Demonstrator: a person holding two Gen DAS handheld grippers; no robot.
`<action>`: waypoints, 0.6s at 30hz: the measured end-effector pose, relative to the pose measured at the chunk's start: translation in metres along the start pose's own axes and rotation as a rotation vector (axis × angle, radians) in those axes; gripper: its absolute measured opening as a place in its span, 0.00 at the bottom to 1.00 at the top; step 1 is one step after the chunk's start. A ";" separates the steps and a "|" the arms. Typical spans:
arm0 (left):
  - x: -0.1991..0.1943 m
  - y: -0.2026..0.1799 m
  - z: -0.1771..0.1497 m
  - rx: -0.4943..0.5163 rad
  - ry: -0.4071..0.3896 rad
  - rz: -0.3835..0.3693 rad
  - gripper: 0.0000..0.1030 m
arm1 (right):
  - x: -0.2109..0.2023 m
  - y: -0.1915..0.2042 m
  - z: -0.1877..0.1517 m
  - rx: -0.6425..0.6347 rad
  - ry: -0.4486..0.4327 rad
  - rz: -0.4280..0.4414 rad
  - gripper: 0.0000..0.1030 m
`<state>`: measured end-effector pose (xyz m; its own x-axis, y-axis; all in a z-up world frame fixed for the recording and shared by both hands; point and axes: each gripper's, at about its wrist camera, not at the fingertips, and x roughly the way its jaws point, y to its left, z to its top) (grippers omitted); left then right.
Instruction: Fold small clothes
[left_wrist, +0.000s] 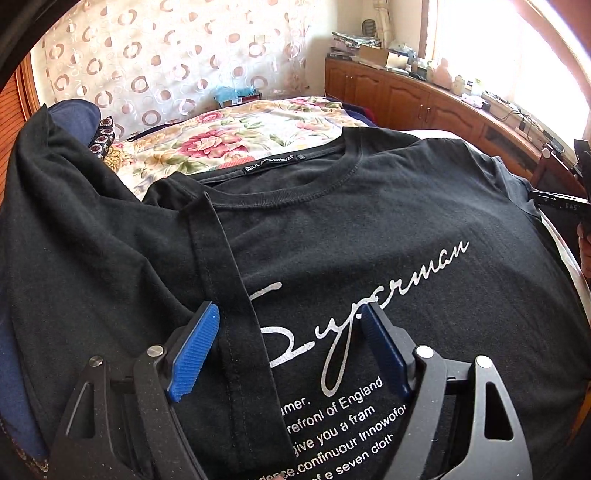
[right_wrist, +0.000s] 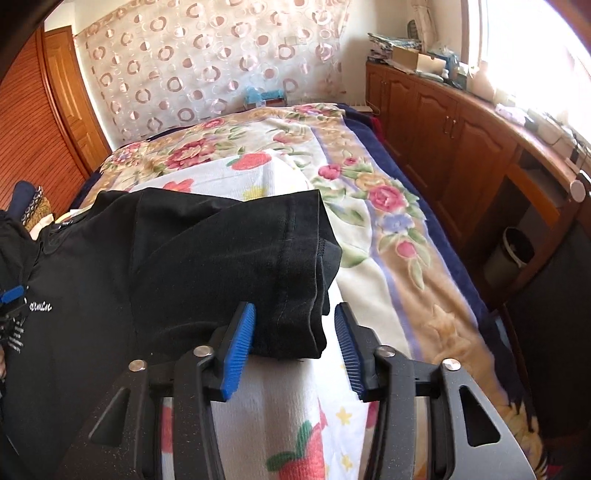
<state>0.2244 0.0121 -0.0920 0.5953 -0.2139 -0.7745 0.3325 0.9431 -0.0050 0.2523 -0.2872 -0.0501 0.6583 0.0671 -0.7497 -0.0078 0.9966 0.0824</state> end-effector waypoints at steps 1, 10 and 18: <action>0.000 0.000 0.000 0.002 0.002 -0.002 0.80 | -0.003 -0.003 -0.001 -0.009 0.000 0.008 0.29; 0.000 0.000 0.000 0.004 0.003 -0.004 0.82 | -0.037 0.016 0.004 -0.116 -0.101 0.114 0.08; 0.000 0.001 0.000 0.004 0.003 -0.003 0.82 | -0.062 0.071 0.003 -0.269 -0.147 0.244 0.08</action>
<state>0.2250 0.0133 -0.0925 0.5922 -0.2162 -0.7763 0.3371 0.9415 -0.0051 0.2129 -0.2205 0.0041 0.7136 0.3154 -0.6256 -0.3615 0.9306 0.0569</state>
